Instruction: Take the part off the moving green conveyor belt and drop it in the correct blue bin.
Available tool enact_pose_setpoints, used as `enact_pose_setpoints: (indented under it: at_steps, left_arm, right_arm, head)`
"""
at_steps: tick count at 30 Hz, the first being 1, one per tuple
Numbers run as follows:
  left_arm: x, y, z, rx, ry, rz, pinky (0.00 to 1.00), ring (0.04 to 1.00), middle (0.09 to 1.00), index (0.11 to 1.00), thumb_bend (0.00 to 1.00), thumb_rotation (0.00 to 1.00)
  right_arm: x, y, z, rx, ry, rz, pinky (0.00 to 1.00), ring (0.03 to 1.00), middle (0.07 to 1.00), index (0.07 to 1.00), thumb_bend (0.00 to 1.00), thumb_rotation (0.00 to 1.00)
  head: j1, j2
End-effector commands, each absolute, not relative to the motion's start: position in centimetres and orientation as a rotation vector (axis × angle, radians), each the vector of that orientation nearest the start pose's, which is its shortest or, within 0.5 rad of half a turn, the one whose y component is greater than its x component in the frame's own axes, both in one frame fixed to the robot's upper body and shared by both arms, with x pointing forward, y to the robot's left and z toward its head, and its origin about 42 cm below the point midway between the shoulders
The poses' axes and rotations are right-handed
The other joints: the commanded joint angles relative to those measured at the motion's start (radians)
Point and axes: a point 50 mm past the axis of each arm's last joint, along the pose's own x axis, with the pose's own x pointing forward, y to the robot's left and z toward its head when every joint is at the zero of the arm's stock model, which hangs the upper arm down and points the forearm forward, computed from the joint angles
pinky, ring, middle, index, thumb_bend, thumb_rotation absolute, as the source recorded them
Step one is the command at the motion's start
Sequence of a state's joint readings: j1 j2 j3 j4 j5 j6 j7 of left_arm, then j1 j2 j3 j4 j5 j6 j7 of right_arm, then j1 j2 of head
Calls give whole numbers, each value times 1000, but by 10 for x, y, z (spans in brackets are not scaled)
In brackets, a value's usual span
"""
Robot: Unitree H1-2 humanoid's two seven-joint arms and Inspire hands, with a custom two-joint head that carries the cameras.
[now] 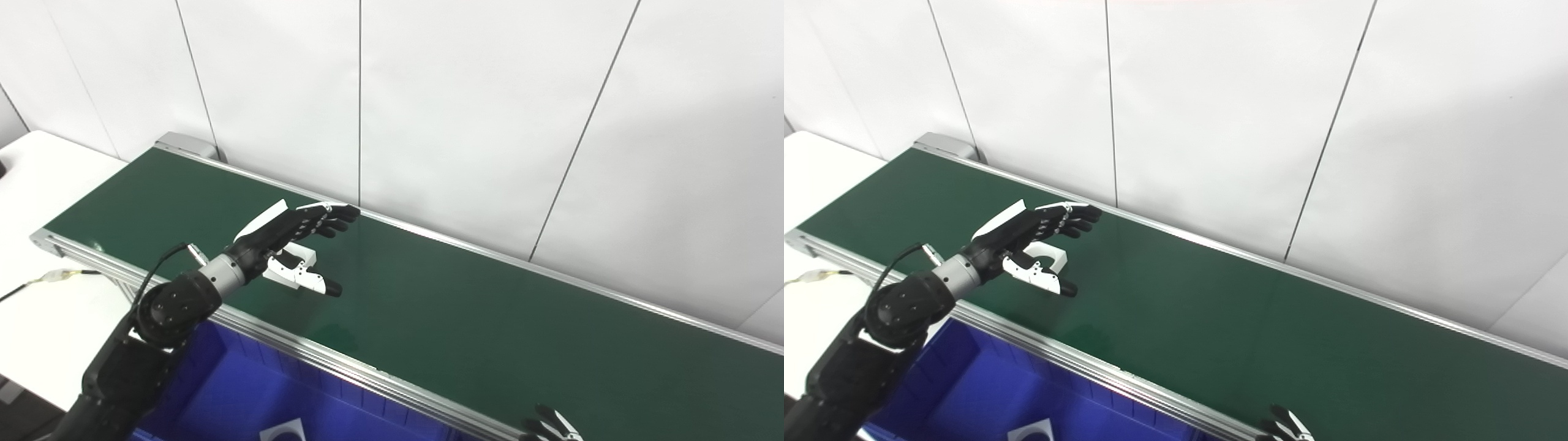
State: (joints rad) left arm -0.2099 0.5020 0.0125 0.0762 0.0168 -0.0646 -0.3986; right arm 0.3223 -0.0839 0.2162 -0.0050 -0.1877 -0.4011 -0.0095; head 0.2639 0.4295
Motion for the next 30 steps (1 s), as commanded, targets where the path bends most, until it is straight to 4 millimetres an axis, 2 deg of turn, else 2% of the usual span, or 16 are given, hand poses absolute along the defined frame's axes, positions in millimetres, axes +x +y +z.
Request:
enact_pose_setpoints:
  at_steps: [1, 11, 24, 30]
  left_arm:
    - [364, 358, 206, 632, -184, -381, 803, 825, 842, 827, 868, 126]
    - [386, 362, 214, 869, -124, -397, 813, 865, 862, 829, 913, 16]
    - [401, 360, 210, 1044, -46, -431, 822, 914, 895, 850, 953, 3]
    - [406, 357, 205, 1085, -32, -455, 783, 903, 900, 863, 963, 0]
  right_arm:
    - [167, -187, 60, -183, -176, 212, 609, 692, 759, 840, 530, 568]
    - [166, -188, 61, -187, -177, 212, 614, 693, 761, 842, 528, 572]
    - [165, -187, 61, -184, -178, 212, 612, 694, 761, 839, 524, 559]
    - [164, -187, 62, -181, -180, 211, 610, 693, 760, 839, 535, 568]
  head:
    - [-3, 0]
    - [-1, 1]
    - [-4, 5]
    - [-3, 7]
